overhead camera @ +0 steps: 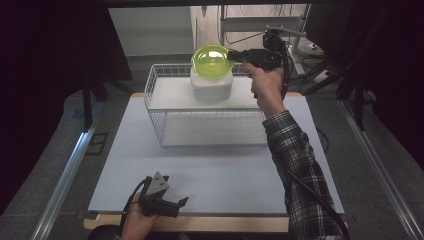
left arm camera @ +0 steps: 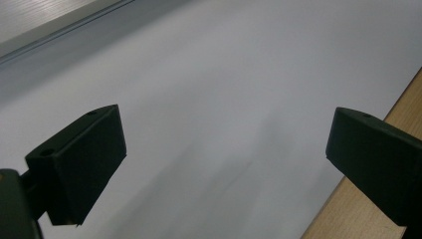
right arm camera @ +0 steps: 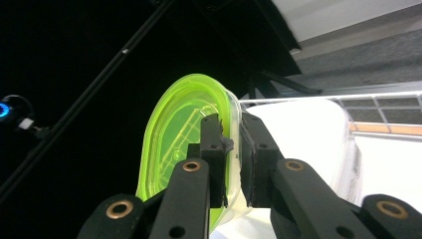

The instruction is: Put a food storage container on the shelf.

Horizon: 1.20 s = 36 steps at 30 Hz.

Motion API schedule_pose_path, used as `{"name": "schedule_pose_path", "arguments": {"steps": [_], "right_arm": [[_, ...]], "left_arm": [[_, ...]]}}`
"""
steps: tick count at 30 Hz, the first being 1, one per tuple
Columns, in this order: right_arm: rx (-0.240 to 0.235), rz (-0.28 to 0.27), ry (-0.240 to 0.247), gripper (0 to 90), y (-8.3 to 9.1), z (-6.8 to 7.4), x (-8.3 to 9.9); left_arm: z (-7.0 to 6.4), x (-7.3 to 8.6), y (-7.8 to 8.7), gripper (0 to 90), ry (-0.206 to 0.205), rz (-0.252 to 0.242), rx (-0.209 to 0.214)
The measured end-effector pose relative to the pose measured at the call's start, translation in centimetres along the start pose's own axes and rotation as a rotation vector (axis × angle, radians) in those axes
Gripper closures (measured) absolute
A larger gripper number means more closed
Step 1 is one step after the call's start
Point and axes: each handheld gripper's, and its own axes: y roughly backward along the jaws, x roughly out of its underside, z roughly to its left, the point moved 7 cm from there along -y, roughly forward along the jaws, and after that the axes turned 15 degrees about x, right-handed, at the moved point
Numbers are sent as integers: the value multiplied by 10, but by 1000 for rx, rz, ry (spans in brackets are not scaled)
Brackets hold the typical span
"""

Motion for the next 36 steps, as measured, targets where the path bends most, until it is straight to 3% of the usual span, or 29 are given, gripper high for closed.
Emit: {"name": "schedule_pose_path", "arguments": {"steps": [8,17,27,36], "right_arm": [[7,-2,-22,816,-13,0,-2],[69,-20,0,795,-22,-2,-5],[138,-37,-14,739,-30,-7,-6],[143,-41,-8,672,-32,-9,-7]], "left_arm": [[0,0,0,20,4,0,3],[-1,0,-1,20,4,3,6],[-1,1,-1,20,4,6,12],[-2,1,-2,20,1,9,13]]}}
